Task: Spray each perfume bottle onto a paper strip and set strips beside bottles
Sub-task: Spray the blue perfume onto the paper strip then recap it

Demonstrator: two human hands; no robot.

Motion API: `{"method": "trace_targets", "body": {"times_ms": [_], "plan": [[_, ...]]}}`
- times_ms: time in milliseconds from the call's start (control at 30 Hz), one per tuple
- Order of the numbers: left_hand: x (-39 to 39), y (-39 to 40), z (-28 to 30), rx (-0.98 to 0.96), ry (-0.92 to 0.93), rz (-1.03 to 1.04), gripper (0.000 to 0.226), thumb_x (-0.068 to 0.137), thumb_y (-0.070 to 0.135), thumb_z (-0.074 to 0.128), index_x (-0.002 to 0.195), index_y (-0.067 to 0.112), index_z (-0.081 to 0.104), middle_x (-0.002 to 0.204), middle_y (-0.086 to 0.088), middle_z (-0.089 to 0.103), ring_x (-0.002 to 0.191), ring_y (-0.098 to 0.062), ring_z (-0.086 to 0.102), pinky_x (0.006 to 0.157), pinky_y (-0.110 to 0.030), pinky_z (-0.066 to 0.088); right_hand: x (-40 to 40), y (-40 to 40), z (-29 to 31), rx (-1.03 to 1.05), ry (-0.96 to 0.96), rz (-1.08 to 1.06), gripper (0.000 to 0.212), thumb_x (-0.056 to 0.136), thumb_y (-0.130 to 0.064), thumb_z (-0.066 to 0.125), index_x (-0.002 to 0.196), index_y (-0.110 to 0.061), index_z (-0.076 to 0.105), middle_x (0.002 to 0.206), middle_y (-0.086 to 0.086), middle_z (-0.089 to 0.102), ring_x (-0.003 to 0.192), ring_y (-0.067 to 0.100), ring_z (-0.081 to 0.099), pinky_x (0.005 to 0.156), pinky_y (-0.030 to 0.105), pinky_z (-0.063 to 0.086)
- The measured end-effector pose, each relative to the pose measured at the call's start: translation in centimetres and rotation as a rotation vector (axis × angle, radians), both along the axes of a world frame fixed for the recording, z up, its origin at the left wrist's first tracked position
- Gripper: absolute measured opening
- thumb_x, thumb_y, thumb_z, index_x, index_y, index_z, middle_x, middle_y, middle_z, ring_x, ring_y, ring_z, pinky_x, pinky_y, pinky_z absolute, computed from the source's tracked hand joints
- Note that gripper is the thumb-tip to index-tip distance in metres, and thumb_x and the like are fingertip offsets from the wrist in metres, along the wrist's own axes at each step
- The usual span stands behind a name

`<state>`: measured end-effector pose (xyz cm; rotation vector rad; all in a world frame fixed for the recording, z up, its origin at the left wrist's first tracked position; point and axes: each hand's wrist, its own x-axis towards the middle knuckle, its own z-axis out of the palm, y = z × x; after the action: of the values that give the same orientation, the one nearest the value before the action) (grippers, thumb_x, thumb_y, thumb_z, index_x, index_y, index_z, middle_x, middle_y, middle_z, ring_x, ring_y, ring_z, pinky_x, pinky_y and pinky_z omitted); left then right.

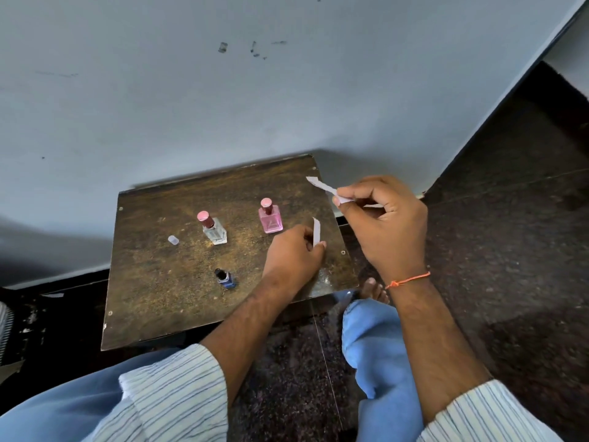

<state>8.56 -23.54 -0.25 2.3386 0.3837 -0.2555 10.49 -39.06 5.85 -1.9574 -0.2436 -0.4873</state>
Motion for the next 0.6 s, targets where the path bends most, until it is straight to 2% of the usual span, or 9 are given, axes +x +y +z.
{"method": "trace_targets", "body": {"times_ms": [167, 233, 300, 367, 400, 467, 533, 600], "plan": [[-0.2, -0.6, 0.6, 0.157, 0.024, 0.014, 0.051, 0.095, 0.066, 0.063, 0.121, 0.021, 0.062, 0.103, 0.003, 0.073, 0.096, -0.021, 0.07, 0.085, -0.04, 0.06, -0.1, -0.4, 0.0, 0.007, 0.01, 0.021, 0.01, 0.086, -0.008, 0.088, 0.091, -0.016, 0.085, 0.093, -0.006, 0.072, 0.078, 0.013, 0.07, 0.068, 0.019, 0.056], [-1.0, -0.5, 1.5, 0.193, 0.027, 0.002, 0.048, 0.097, 0.062, 0.062, 0.119, 0.02, 0.059, 0.103, 0.004, 0.071, 0.096, -0.021, 0.07, 0.084, -0.039, 0.059, -0.1, -0.7, -0.1, 0.003, -0.007, 0.035, 0.01, 0.086, -0.007, 0.089, 0.091, -0.015, 0.085, 0.094, -0.006, 0.073, 0.077, 0.014, 0.07, 0.067, 0.025, 0.059], [-2.3, -0.1, 2.7, 0.162, 0.024, -0.019, 0.038, 0.102, 0.056, 0.059, 0.116, 0.021, 0.063, 0.099, 0.01, 0.073, 0.09, -0.013, 0.071, 0.08, -0.034, 0.058, -0.2, -0.7, -0.1, -0.004, -0.027, 0.051, 0.01, 0.086, -0.006, 0.089, 0.091, -0.014, 0.085, 0.094, -0.004, 0.074, 0.077, 0.013, 0.069, 0.066, 0.026, 0.059], [-3.7, 0.3, 4.4, -0.055, 0.037, 0.001, 0.031, 0.108, 0.048, 0.053, 0.109, 0.021, 0.07, 0.089, 0.007, 0.077, 0.073, -0.009, 0.071, 0.069, -0.03, 0.056, -0.4, -0.3, 0.0, -0.006, -0.049, 0.081, 0.011, 0.086, -0.003, 0.089, 0.091, -0.012, 0.085, 0.094, -0.002, 0.074, 0.075, 0.013, 0.068, 0.065, 0.025, 0.057], [-4.3, 0.5, 5.4, -0.267, 0.056, 0.047, 0.033, 0.111, 0.044, 0.05, 0.109, 0.019, 0.072, 0.088, 0.002, 0.078, 0.068, -0.01, 0.07, 0.067, -0.031, 0.055, -0.6, 0.0, 0.0, -0.007, -0.065, 0.105, 0.012, 0.085, -0.001, 0.088, 0.091, -0.011, 0.085, 0.094, -0.001, 0.074, 0.075, 0.013, 0.068, 0.065, 0.024, 0.057], [-5.5, 1.4, 7.7, -0.681, 0.1, 0.156, 0.039, 0.115, 0.039, 0.042, 0.118, 0.015, 0.073, 0.099, -0.006, 0.082, 0.074, -0.016, 0.07, 0.068, -0.034, 0.058, -1.1, 0.9, 0.0, -0.007, -0.104, 0.167, 0.013, 0.085, 0.003, 0.086, 0.092, -0.008, 0.085, 0.094, 0.002, 0.075, 0.077, 0.016, 0.07, 0.067, 0.026, 0.058], [-6.2, 2.9, 9.2, -0.858, 0.091, 0.237, 0.044, 0.115, 0.042, 0.04, 0.123, 0.015, 0.073, 0.11, -0.009, 0.083, 0.082, -0.018, 0.073, 0.076, -0.032, 0.06, -1.7, 1.9, 0.0, -0.024, -0.153, 0.225, 0.009, 0.087, 0.001, 0.086, 0.092, -0.007, 0.085, 0.095, 0.004, 0.075, 0.082, 0.018, 0.072, 0.07, 0.031, 0.059], [-7.0, 4.8, 10.1, -0.978, 0.079, 0.315, 0.045, 0.112, 0.045, 0.044, 0.121, 0.015, 0.075, 0.112, -0.011, 0.083, 0.085, -0.018, 0.076, 0.078, -0.03, 0.062, -2.3, 3.3, -0.1, -0.043, -0.202, 0.282, 0.005, 0.089, -0.005, 0.086, 0.091, -0.009, 0.086, 0.096, 0.002, 0.076, 0.086, 0.021, 0.072, 0.073, 0.037, 0.058]]}}
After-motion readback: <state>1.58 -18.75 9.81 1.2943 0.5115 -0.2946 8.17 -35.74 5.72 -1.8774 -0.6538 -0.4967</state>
